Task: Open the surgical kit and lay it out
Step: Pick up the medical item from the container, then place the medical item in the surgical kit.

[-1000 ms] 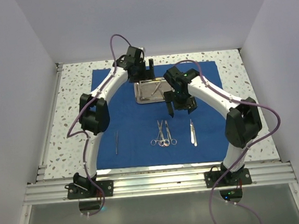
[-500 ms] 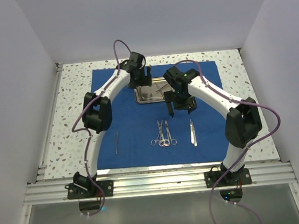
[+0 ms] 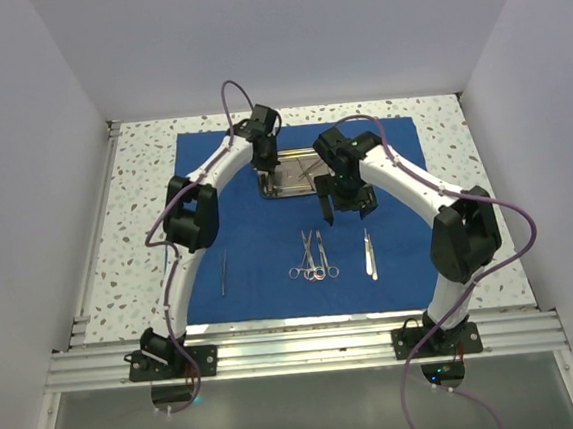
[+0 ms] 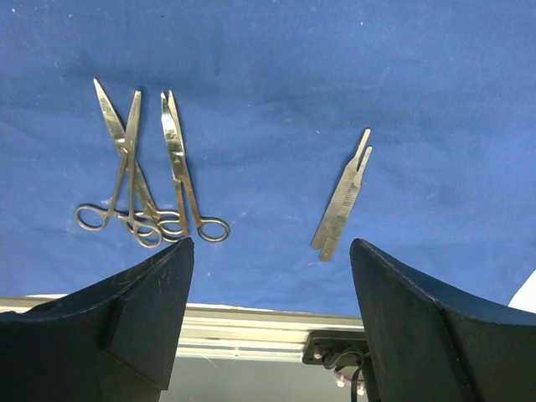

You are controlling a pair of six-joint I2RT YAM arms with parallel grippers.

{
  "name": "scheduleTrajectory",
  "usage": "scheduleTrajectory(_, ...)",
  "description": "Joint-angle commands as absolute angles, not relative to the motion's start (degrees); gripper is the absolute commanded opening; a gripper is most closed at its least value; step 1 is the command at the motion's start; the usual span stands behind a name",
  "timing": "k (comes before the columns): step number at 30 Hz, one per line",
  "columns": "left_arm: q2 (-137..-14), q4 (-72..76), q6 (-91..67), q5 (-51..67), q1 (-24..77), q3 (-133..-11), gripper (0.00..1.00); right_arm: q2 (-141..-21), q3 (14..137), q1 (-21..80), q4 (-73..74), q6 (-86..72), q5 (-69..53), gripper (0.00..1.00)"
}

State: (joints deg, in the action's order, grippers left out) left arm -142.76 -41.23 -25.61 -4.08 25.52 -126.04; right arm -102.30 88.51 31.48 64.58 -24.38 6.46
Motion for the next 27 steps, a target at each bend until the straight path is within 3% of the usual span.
scheduleTrajectory(1,-143.3,-42.5,-24.3,-3.9,25.5,-125.9,0.00,-103.4,91.1,31.5,65.3,-24.5,5.8,0.79)
scheduleTrajectory(10,-126.8,-48.5,-21.1,-0.8,24.8,-120.7,0.00,-110.7,99.7,29.7,63.0,-26.7,7.7,0.81)
scheduleTrajectory(22,-91.2,-46.8,-21.4,-4.9,25.0,-68.3,0.00,-124.7,111.2,25.8,49.7,-38.8,2.3,0.80)
scheduleTrajectory(27,-84.6,-43.8,-24.2,-4.1,25.0,-57.8,0.00,-131.4,119.8,24.9,46.6,-44.2,4.5,0.77)
